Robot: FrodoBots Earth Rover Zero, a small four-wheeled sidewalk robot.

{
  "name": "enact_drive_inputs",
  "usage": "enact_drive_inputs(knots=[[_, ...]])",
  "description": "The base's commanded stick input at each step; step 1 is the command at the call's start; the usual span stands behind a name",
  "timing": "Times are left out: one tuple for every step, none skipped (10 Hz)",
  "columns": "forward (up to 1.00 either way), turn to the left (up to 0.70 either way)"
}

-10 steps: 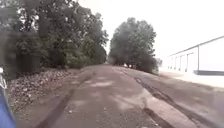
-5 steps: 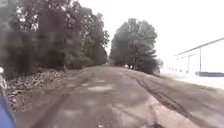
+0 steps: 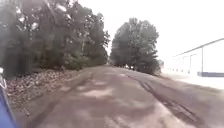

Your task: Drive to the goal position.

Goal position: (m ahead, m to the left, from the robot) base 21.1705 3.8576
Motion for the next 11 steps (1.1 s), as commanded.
enact_drive_inputs(knots=[[0.70, -0.01], [0.70, -0.01], [0.70, -0.01], [0.70, -0.01], [0.70, -0.01], [0.70, -0.01], [0.70, -0.01], [0.70, -0.01], [0.70, -0.01], [0.70, -0.01], [0.70, -0.01]])
